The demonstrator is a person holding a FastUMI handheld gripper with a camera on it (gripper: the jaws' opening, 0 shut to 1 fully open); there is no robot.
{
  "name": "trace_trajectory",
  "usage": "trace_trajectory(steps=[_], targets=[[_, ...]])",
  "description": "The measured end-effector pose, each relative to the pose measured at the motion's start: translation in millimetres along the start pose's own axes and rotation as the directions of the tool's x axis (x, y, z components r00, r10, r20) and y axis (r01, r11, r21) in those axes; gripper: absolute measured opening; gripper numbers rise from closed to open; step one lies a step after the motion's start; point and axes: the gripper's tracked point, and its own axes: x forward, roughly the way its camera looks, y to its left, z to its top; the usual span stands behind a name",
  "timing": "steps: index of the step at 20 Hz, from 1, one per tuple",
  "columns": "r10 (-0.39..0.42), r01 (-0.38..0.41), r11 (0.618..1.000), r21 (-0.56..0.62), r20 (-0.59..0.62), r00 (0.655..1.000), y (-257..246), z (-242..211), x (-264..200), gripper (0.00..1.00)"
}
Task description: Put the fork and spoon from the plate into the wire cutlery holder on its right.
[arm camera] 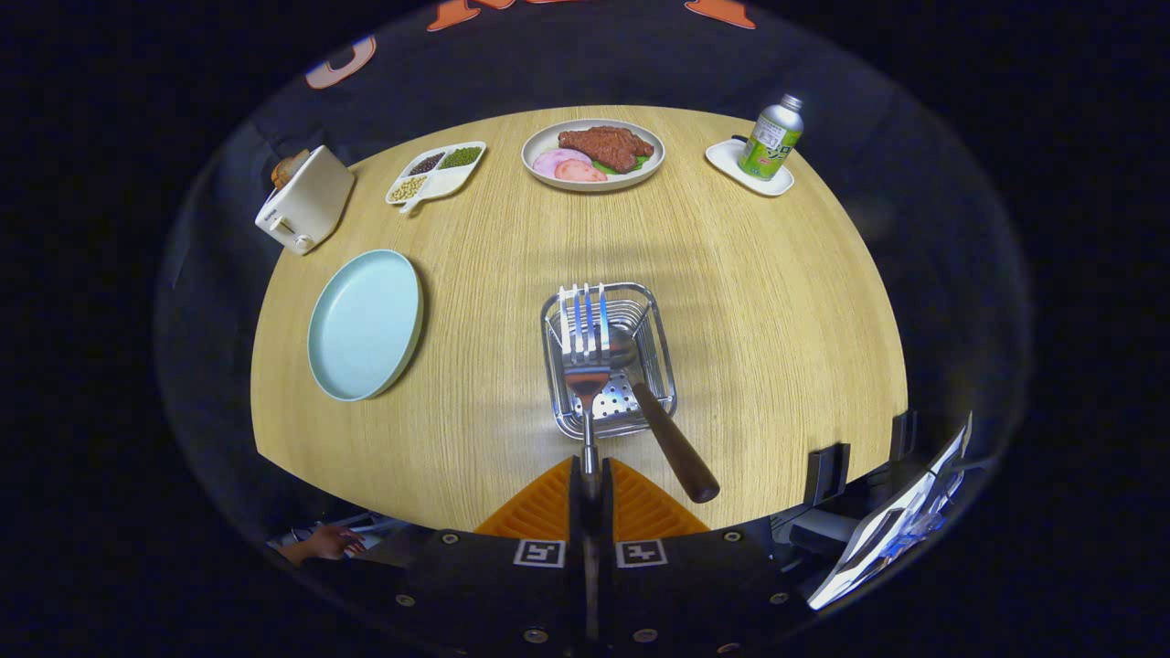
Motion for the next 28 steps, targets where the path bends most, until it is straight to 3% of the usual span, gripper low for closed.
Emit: trace_trajectory(steps=[6, 9, 13, 15, 17, 20, 23, 28], targets=[[0.052, -0.052, 0.998, -0.035, 0.009, 0.999, -2, 6, -2, 0.12], [0.115, -0.114, 0.993, -0.021, 0.041, 0.993, 4, 18, -10, 0.13], [0.163, -0.162, 0.987, -0.020, 0.185, 0.969, 7, 51, -31, 0.23], [0.194, -0.199, 0.980, -0.014, 0.308, 0.932, 11, 80, -52, 0.29], [0.205, -0.215, 0.976, -0.029, 0.447, 0.870, 10, 111, -81, 0.29], [0.196, -0.209, 0.976, -0.060, 0.661, 0.724, 6, 162, -136, 0.32], [0.174, -0.196, 0.978, -0.072, 0.798, 0.577, 6, 193, -194, 0.55], [0.126, -0.121, 0.989, -0.090, 0.932, 0.340, -2, 228, -271, 0.75]])
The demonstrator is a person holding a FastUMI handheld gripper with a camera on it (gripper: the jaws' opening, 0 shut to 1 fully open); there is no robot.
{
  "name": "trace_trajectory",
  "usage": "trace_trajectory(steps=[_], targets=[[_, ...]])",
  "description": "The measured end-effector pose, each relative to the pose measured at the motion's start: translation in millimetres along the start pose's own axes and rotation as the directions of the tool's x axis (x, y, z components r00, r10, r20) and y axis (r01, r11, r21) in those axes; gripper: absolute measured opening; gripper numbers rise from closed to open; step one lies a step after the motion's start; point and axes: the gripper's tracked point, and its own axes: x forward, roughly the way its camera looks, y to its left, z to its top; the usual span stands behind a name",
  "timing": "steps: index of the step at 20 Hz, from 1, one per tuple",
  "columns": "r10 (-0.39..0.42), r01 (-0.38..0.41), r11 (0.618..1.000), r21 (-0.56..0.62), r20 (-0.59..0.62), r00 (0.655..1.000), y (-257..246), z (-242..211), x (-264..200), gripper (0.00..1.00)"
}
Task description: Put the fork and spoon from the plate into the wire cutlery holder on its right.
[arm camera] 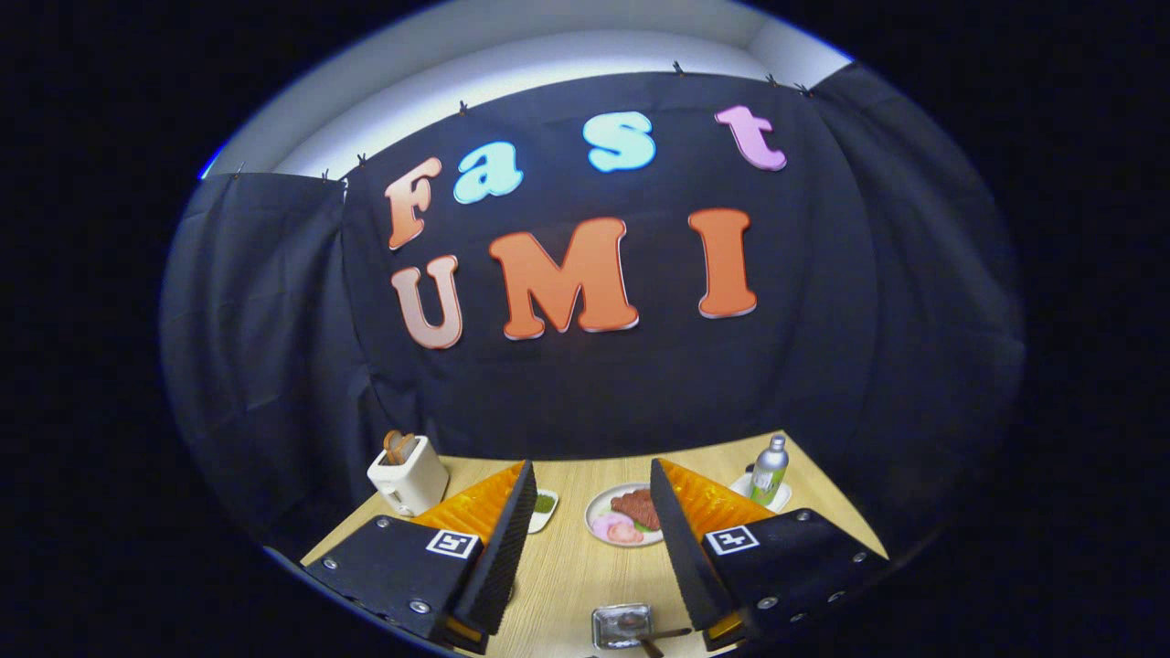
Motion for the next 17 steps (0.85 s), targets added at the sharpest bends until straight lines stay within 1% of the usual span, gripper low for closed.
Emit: trace_trajectory(steps=[1, 3, 7, 11, 17], targets=[[-0.002, 0.003, 1.000, -0.027, 0.040, 0.999, 2, 13, -2, 0.81], [-0.009, 0.016, 0.998, -0.068, 0.114, 0.993, 5, 36, -6, 0.87], [0.006, 0.013, 0.996, -0.086, 0.214, 0.977, 16, 64, -6, 0.93], [0.011, 0.006, 0.998, -0.066, 0.266, 0.964, 20, 80, -2, 0.97], [0.028, -0.013, 0.998, -0.055, 0.289, 0.957, 27, 89, 2, 0.97]])
